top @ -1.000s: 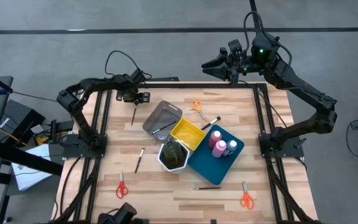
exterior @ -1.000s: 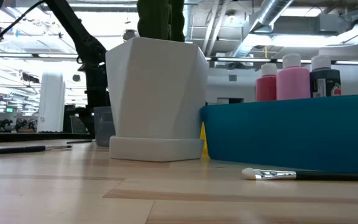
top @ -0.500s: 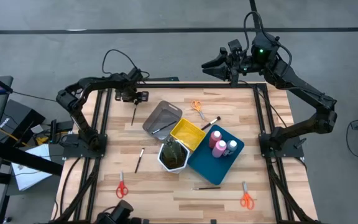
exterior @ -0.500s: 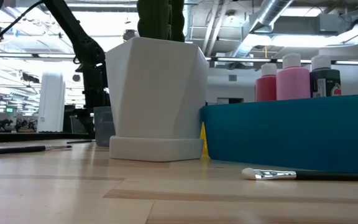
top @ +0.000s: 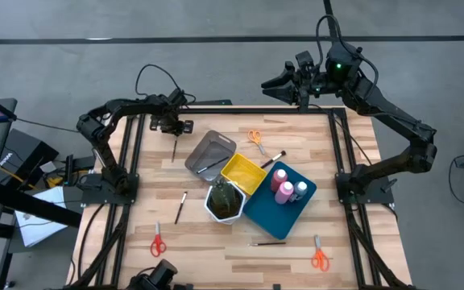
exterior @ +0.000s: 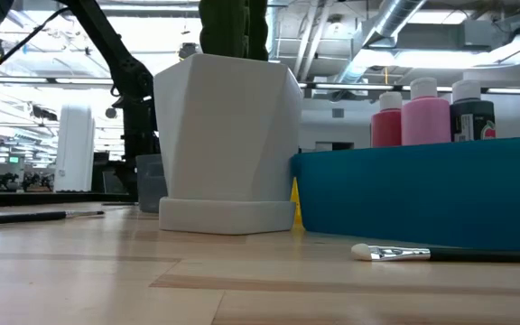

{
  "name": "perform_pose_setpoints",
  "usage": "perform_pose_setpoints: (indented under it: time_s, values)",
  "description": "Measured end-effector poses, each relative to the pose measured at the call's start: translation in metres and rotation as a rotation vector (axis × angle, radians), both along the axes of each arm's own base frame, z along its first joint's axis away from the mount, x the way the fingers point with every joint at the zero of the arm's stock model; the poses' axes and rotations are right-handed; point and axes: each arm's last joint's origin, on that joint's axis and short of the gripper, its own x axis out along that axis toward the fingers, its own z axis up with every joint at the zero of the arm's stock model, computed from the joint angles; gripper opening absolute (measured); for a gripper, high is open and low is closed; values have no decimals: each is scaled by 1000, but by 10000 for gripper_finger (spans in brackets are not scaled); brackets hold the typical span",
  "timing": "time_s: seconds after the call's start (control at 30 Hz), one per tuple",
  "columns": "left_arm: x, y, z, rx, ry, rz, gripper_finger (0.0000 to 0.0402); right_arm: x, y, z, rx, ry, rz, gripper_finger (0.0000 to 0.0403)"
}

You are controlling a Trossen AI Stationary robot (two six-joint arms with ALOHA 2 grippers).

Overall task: Pick & Place Paint Supplies
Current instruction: Put the makeup brush into the black bin

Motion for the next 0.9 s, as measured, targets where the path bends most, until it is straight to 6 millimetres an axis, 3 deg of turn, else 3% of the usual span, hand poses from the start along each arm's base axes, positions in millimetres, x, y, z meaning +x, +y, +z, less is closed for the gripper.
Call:
perform_pose_setpoints:
  time_s: [0.3,0.53,0.67,0.9]
  values:
    - [0,2,-1,1,-25,3,12,1,2,0,3,0,8,132]
    - [1,1,3,3,-47,-22,8,1,2,0,3,0,8,132]
    - [-2,-3,16,20,-78,-28,6,1,2,0,3,0,8,132]
    - [-7,-13,67,140,-236,-54,3,1,2,0,0,0,7,132]
